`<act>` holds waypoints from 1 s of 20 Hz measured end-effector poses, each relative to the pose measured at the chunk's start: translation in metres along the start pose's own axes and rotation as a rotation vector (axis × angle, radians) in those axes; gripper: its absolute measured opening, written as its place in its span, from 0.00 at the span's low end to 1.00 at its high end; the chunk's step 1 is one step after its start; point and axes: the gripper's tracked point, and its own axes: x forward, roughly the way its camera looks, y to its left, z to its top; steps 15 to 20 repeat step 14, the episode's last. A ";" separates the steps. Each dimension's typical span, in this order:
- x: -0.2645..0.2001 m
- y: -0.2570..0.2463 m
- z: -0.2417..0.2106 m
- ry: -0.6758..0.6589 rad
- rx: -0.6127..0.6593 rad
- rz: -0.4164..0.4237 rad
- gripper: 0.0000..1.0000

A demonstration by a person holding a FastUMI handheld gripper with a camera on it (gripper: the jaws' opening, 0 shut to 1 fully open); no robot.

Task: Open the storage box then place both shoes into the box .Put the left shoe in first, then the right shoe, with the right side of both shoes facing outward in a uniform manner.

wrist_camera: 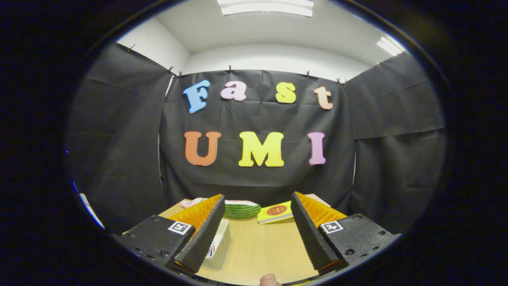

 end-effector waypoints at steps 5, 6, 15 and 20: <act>-0.014 0.000 0.003 -0.009 0.022 0.008 1.00; -0.014 0.001 0.004 -0.014 0.025 0.010 1.00; -0.023 0.015 0.004 0.000 0.055 0.050 1.00; -0.023 0.015 0.004 0.000 0.055 0.050 1.00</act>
